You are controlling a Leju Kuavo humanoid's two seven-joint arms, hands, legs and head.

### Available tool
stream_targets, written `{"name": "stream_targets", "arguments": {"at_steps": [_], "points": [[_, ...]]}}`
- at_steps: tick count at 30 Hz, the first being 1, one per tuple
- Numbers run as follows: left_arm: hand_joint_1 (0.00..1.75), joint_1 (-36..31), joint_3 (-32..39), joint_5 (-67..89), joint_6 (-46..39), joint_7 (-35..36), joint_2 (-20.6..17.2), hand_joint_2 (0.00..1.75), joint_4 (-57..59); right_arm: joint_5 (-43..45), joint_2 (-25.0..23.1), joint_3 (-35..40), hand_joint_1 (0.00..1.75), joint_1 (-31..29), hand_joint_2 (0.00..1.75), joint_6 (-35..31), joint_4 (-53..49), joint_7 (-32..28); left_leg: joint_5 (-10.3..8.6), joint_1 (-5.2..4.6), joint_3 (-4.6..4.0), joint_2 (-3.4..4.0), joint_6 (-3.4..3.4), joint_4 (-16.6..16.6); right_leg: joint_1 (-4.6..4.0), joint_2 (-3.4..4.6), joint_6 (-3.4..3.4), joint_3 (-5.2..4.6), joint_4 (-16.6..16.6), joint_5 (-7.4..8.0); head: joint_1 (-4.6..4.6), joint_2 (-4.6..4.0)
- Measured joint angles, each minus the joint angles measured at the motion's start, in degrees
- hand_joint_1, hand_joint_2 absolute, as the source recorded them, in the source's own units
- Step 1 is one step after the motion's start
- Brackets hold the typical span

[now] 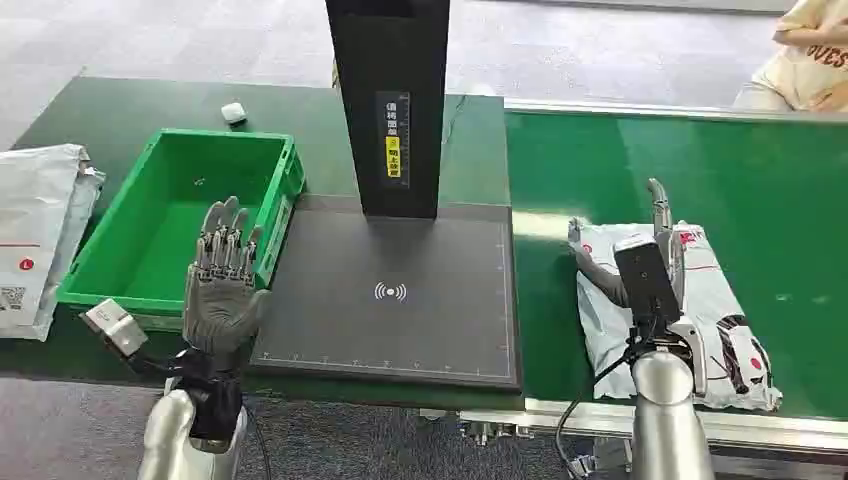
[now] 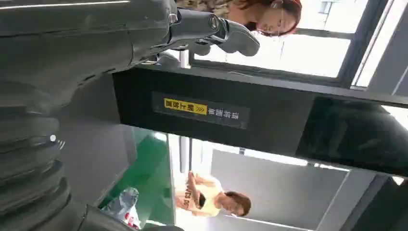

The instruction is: Moved the parcel from conveyor to table for the left to box.

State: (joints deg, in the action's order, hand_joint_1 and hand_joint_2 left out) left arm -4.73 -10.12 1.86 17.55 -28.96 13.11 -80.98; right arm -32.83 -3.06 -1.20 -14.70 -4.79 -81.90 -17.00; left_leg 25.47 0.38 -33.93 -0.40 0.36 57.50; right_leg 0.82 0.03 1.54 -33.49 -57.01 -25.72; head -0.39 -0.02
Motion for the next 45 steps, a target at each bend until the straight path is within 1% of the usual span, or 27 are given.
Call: {"name": "stream_targets", "arguments": {"at_steps": [3, 5, 6, 7, 8, 9, 12, 13, 15, 17, 18, 19, 20, 23, 25, 27, 29, 32, 34, 37, 40, 43, 45], "points": [[0.00, -0.01, 0.00, 0.00, 0.00, 0.00, 0.00, 1.75, 0.13, -1.36, 0.11, -0.04, 0.00, -0.18, 1.75, -0.70, 0.29, 0.86, 0.00, 0.00, 0.00, 0.00, 0.00, 0.00, 0.01, 0.00, 0.00, 0.00, 0.00, 0.00, 0.00, 0.00], [0.00, -0.01, -0.02, -0.04, 0.00, 0.15, -0.04, 1.75, 0.17, -5.17, 1.03, -0.46, 0.00, -1.43, 1.75, -2.74, 1.58, 4.25, 0.00, -0.02, -0.01, 0.00, 0.00, 0.01, 0.03, 0.00, 0.01, 0.00, 0.00, 0.01, 0.00, 0.00], [0.00, -0.03, -0.02, -0.19, 0.02, 0.20, -0.11, 1.75, 0.22, -7.08, 2.22, -1.22, 0.00, -3.00, 1.75, -4.34, 3.51, 5.60, -0.01, -0.04, -0.02, 0.00, 0.01, 0.02, 0.05, 0.00, 0.04, 0.00, 0.00, 0.03, 0.02, 0.00], [0.00, -0.08, -0.04, -0.48, 0.02, 0.28, -0.18, 1.75, 0.31, -7.63, 3.50, -2.04, 0.00, -5.40, 1.75, -5.18, 5.94, 5.64, -0.02, -0.08, -0.02, 0.00, 0.03, 0.03, 0.09, 0.01, 0.08, -0.01, 0.00, 0.06, 0.00, 0.00], [0.00, -0.17, -0.09, -0.57, 0.02, 0.37, -0.22, 1.75, 0.48, -7.91, 4.93, -2.94, 0.00, -7.19, 1.75, -5.66, 8.70, 5.64, -0.03, -0.10, -0.02, 0.00, 0.05, 0.04, 0.11, 0.01, 0.15, 0.00, 0.00, 0.11, -0.02, 0.00], [0.00, -0.30, -0.22, -0.68, 0.00, 0.35, -0.28, 1.75, 0.81, -8.44, 6.98, -4.05, 0.00, -10.25, 1.75, -6.10, 12.38, 5.44, -0.07, -0.12, -0.02, 0.00, 0.10, 0.06, 0.12, 0.00, 0.16, 0.03, 0.01, 0.11, 0.07, 0.00], [0.00, -0.40, -0.63, -0.70, -0.24, 0.13, -0.61, 1.75, 1.62, -12.07, 11.92, -5.05, 0.00, -17.10, 1.75, -6.36, 22.20, 6.23, -0.10, -0.17, -0.03, -0.03, 0.16, 0.10, 0.18, -0.02, 0.23, 0.05, 0.01, 0.16, 0.02, 0.00], [0.00, -0.41, -0.72, -0.81, -0.39, 0.07, -0.77, 1.75, 1.90, -13.56, 13.84, -5.20, 0.00, -19.31, 1.75, -5.20, 25.92, 7.39, -0.11, -0.17, -0.04, -0.05, 0.17, 0.10, 0.18, -0.03, 0.23, 0.05, 0.01, 0.16, 0.02, 0.00], [0.00, -0.42, -0.81, -0.83, -0.72, -0.04, -1.03, 1.75, 2.36, -16.36, 16.31, -5.22, 0.00, -23.29, 1.75, -0.73, 31.45, 10.85, -0.11, -0.18, -0.06, -0.07, 0.17, 0.10, 0.18, -0.05, 0.23, 0.04, 0.01, 0.17, 0.02, 0.00], [0.00, -0.62, -0.96, -0.59, -1.20, -0.04, -1.48, 1.75, 3.08, -21.54, 19.44, -4.02, 0.00, -27.93, 1.75, 11.97, 39.47, 17.30, -0.11, -0.18, -0.06, -0.08, 0.17, 0.10, 0.18, -0.04, 0.23, 0.04, 0.01, 0.17, 0.02, 0.00], [0.00, -0.80, -0.96, -0.59, -1.36, -0.13, -1.79, 1.75, 3.43, -23.77, 20.62, -2.49, 0.00, -29.53, 1.75, 18.25, 42.74, 18.58, -0.11, -0.18, -0.07, -0.07, 0.17, 0.10, 0.17, -0.05, 0.23, 0.03, 0.01, 0.17, 0.00, 0.00], [0.00, -0.97, -0.92, -0.68, -1.51, -0.39, -2.10, 1.75, 3.91, -24.83, 21.77, -0.71, 0.00, -30.76, 1.75, 22.22, 45.43, 18.97, -0.11, -0.18, -0.07, -0.13, 0.17, 0.09, 0.17, -0.11, 0.23, 0.03, 0.01, 0.17, 0.04, 0.00], [0.00, -1.10, -0.83, -0.68, -1.55, -0.68, -2.43, 1.75, 4.33, -25.16, 22.45, 0.70, 0.00, -31.73, 1.75, 23.65, 47.52, 19.06, -0.11, -0.17, -0.07, -0.16, 0.17, 0.09, 0.17, -0.14, 0.23, 0.02, 0.00, 0.16, -0.02, 0.00], [0.00, -1.93, -0.79, -0.66, -1.44, -1.07, -3.04, 1.75, 5.75, -25.24, 23.41, 3.08, 0.00, -34.43, 1.75, 24.35, 52.73, 19.23, -0.11, -0.16, -0.08, -0.16, 0.17, 0.08, 0.14, -0.14, 0.21, -0.04, 0.00, 0.15, -0.02, 0.00], [0.00, -2.46, -0.79, -0.55, -1.31, -1.40, -3.34, 1.75, 6.60, -25.09, 23.85, 4.35, 0.00, -34.96, 1.75, 24.74, 54.67, 19.17, -0.11, -0.11, -0.09, -0.15, 0.16, 0.07, 0.09, -0.13, 0.20, -0.03, 0.00, 0.14, 0.02, 0.00], [0.00, -2.89, -0.79, -0.44, -1.18, -1.88, -3.56, 1.75, 7.41, -24.27, 24.24, 5.63, 0.00, -34.82, 1.75, 27.44, 56.13, 17.67, -0.11, -0.11, -0.10, -0.15, 0.16, 0.07, 0.11, -0.13, 0.21, -0.08, 0.00, 0.13, 0.00, 0.00], [0.00, -3.83, -0.83, -0.26, -0.98, -2.10, -3.69, 1.75, 8.66, -23.08, 24.90, 7.22, 0.00, -34.31, 1.75, 31.66, 57.05, 14.15, -0.11, -0.11, -0.13, -0.15, 0.16, 0.08, 0.11, -0.14, 0.21, -0.08, 0.01, 0.13, 0.04, 0.00], [0.00, -5.13, -0.90, 0.00, -0.79, -3.08, -3.89, 1.75, 10.81, -20.83, 26.83, 11.12, 0.00, -32.70, 1.75, 39.32, 57.61, 6.06, -0.11, -0.13, -0.14, -0.16, 0.17, 0.08, 0.13, -0.14, 0.21, -0.06, 0.02, 0.14, 0.02, 0.00], [0.00, -5.60, -0.90, 0.02, -0.81, -3.30, -4.04, 1.75, 11.73, -20.00, 27.91, 13.26, 0.00, -32.12, 1.75, 41.52, 57.64, 3.78, -0.11, -0.15, -0.15, -0.15, 0.17, 0.08, 0.15, -0.13, 0.22, -0.07, 0.01, 0.14, 0.02, 0.00], [0.00, -6.28, -0.90, -0.02, -1.01, -3.48, -4.15, 1.75, 12.59, -18.77, 29.16, 16.68, 0.00, -32.07, 1.75, 44.46, 57.64, 2.49, -0.11, -0.15, -0.13, -0.11, 0.17, 0.08, 0.15, -0.10, 0.22, -0.07, 0.01, 0.14, 0.00, 0.00], [0.00, -7.41, -0.90, -0.22, -1.09, -2.86, -4.22, 1.75, 13.40, -15.93, 29.97, 22.11, 0.00, -31.52, 1.75, 46.86, 56.76, 0.65, -0.11, -0.15, -0.12, -0.12, 0.17, 0.08, 0.13, -0.11, 0.21, -0.06, 0.01, 0.14, 0.00, 0.00], [0.00, -7.70, -0.96, -0.70, -1.66, -2.12, -4.24, 1.75, 13.57, -12.30, 30.29, 27.22, 0.00, -29.81, 1.75, 46.31, 54.16, 0.70, -0.11, -0.13, -0.11, -0.10, 0.17, 0.07, 0.11, -0.09, 0.21, -0.05, 0.01, 0.14, 0.02, 0.00], [0.00, -7.59, -0.96, -0.87, -2.23, -1.59, -4.26, 1.75, 13.57, -9.17, 30.34, 30.93, 0.00, -28.20, 1.75, 44.79, 51.67, 2.66, -0.11, -0.10, -0.11, -0.10, 0.16, 0.07, 0.09, -0.08, 0.21, -0.05, 0.01, 0.14, 0.02, 0.00]]}}
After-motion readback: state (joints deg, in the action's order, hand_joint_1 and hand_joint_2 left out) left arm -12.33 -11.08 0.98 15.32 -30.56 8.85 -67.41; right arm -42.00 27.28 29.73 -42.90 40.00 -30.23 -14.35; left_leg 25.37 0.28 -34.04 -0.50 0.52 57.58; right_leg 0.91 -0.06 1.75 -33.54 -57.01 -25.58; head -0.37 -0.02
